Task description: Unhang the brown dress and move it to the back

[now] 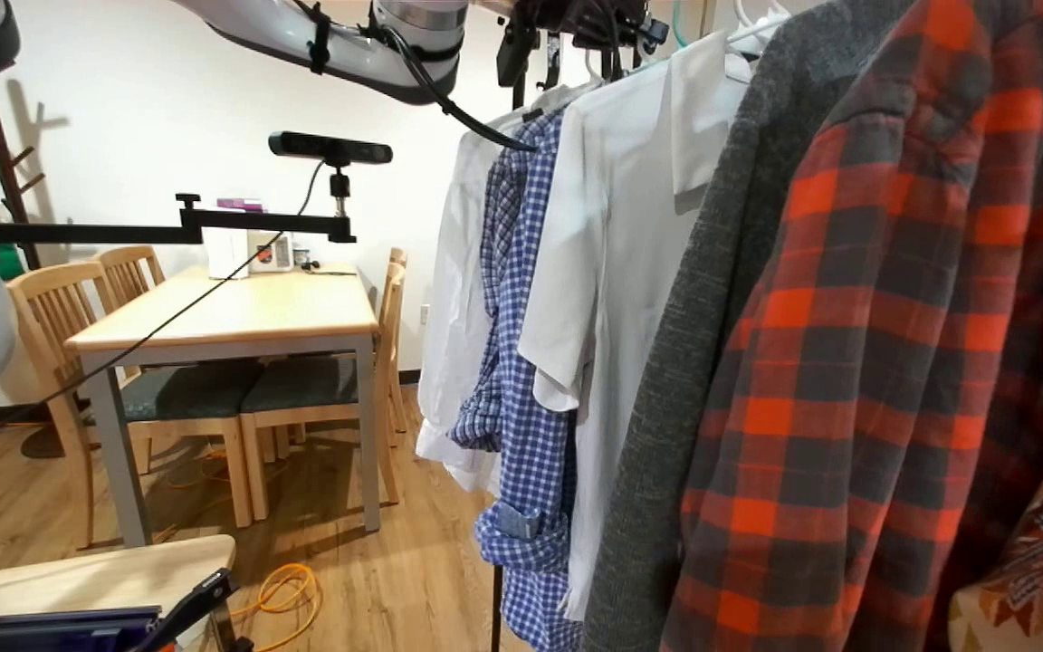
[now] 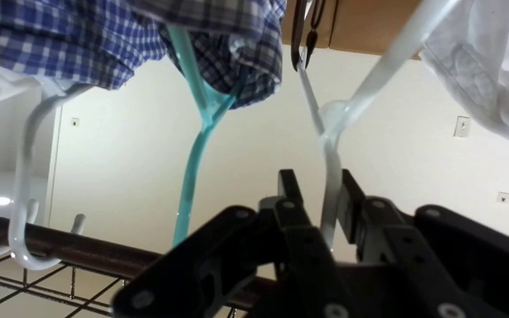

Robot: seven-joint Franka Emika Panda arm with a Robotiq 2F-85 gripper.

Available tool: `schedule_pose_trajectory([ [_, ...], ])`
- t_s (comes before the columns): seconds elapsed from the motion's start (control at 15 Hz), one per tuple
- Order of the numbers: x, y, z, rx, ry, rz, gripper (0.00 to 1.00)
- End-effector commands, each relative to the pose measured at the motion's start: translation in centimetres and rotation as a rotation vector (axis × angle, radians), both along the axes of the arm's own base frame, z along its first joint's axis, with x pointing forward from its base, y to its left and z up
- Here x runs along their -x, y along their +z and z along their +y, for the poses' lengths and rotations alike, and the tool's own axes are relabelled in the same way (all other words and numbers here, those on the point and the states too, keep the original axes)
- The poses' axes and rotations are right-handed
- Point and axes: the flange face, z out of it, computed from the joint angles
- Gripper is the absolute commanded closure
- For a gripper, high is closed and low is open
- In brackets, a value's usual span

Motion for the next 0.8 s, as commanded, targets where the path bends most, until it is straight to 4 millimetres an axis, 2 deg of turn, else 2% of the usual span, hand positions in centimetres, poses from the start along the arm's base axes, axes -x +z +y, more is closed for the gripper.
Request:
schedule_pose_trajectory([
  [0.0,0.5,1.2,-0.7,-0.025,0.028,0.026,0.41],
  [0.2,1.5,2.1,-1.1,-0.019,0.009,0.038,0.23],
  [0.4,3.3,3.4,-1.6,-0.027,-0.029,0.060,0.02],
  [0.73,8.1,5.2,-2.1,-0.028,-0.037,0.141,0.00],
])
